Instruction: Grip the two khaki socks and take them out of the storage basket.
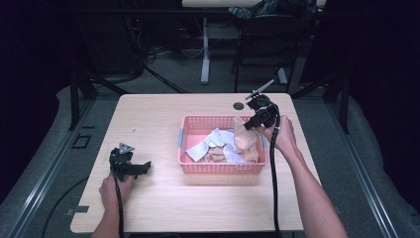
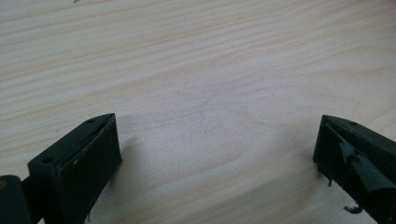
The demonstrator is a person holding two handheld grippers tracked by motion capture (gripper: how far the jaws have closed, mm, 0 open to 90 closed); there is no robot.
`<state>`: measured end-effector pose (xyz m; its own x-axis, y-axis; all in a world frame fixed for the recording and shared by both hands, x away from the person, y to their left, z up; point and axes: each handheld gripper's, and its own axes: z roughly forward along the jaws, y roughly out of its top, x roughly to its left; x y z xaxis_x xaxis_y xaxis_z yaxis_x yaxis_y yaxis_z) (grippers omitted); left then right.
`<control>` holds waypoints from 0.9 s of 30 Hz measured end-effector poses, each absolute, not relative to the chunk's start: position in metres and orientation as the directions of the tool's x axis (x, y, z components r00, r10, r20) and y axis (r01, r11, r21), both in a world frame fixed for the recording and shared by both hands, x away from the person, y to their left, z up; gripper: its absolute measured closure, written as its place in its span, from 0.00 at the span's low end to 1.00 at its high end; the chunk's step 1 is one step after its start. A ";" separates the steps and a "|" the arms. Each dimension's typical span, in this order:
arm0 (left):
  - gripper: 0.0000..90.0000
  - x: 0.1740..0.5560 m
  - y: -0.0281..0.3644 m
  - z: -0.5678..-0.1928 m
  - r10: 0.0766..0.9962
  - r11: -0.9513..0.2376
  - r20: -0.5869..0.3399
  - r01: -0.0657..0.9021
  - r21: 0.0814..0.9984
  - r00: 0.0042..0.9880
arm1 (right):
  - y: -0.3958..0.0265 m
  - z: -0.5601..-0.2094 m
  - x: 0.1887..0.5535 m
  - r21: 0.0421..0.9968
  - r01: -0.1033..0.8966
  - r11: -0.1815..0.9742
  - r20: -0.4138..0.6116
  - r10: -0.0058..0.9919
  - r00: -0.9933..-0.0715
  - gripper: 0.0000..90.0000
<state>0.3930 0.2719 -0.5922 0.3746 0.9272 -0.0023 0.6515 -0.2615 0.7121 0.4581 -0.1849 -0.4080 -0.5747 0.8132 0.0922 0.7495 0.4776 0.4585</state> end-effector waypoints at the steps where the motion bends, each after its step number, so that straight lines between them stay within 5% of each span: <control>1: 0.00 0.393 0.272 -0.592 0.927 -0.262 -0.003 0.652 0.712 0.375 | -0.186 -0.406 0.457 0.463 0.745 0.481 0.087 0.812 -0.578 0.96; 27: 0.00 0.393 0.272 -0.592 0.926 -0.266 0.001 0.653 0.709 0.377 | -0.251 -0.367 0.441 0.542 0.746 0.386 0.048 0.872 -0.486 0.96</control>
<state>0.3931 0.2721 -0.5917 0.3766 0.9264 0.0009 0.6531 -0.2662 0.7089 0.4409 -0.2509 -0.3667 -0.4864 0.8724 0.0483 0.7465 0.3861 0.5419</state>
